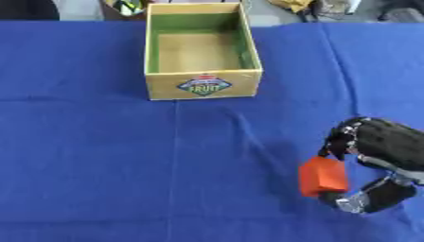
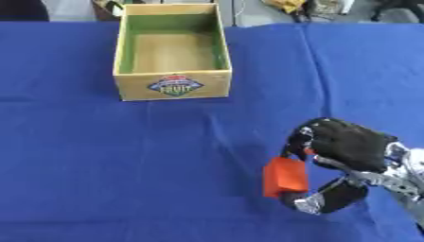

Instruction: Pick up objects on the table and place them in the box.

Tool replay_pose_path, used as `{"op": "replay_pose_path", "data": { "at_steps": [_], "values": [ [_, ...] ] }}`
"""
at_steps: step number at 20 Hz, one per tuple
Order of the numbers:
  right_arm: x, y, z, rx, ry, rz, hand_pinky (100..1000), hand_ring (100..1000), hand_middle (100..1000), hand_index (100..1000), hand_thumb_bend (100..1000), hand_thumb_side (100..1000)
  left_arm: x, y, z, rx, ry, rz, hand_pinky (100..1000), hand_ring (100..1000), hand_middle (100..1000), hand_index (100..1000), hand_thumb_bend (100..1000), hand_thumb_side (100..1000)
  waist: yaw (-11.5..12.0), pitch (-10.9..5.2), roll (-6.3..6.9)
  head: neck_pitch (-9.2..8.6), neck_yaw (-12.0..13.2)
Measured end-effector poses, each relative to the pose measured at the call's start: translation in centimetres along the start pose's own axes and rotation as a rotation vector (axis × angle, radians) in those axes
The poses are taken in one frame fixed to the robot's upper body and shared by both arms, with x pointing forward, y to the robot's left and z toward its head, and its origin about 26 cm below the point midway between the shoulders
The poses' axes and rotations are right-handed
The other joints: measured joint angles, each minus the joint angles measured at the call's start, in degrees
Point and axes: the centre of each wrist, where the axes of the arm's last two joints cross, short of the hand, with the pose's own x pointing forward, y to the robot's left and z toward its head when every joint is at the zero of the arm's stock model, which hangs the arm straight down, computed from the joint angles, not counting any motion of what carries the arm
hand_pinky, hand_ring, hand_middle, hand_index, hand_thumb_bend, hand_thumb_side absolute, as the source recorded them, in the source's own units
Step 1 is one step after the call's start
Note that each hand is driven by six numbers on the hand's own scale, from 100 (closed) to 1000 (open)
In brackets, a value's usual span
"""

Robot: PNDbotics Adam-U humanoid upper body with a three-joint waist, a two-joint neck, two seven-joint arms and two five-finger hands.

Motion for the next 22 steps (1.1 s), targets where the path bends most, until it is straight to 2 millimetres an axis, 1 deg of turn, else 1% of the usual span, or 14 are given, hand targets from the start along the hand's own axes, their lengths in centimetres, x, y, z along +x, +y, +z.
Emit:
{"op": "replay_pose_path", "data": {
  "at_steps": [6, 8, 13, 22],
  "values": [
    [-1.2, -2.1, 0.1, -0.120, 0.004, 0.038, 575, 539, 339, 268, 100, 773, 0.0, 0.0, 0.0, 0.000, 0.000, 0.000, 100, 147, 178, 412, 100, 1000, 0.29, -0.01, -0.10, -0.01, -0.25],
    [-1.5, -3.0, 0.0, -0.160, 0.002, 0.057, 572, 536, 334, 266, 100, 782, 0.0, 0.0, 0.0, 0.000, 0.000, 0.000, 100, 146, 178, 412, 100, 1000, 0.41, -0.02, -0.24, -0.01, -0.51],
    [-2.2, -5.0, -0.3, -0.250, -0.004, 0.076, 564, 531, 327, 262, 100, 789, 0.0, 0.0, 0.0, 0.000, 0.000, 0.000, 100, 146, 178, 412, 100, 1000, 1.15, -0.02, -0.44, -0.02, -1.30],
    [-2.9, -9.6, -1.3, -0.381, -0.008, 0.059, 557, 523, 323, 254, 100, 781, 0.0, -0.1, -0.1, -0.007, 0.001, 0.006, 100, 146, 178, 411, 100, 1000, 2.65, -0.06, -1.17, -0.07, -3.06]
  ]
}}
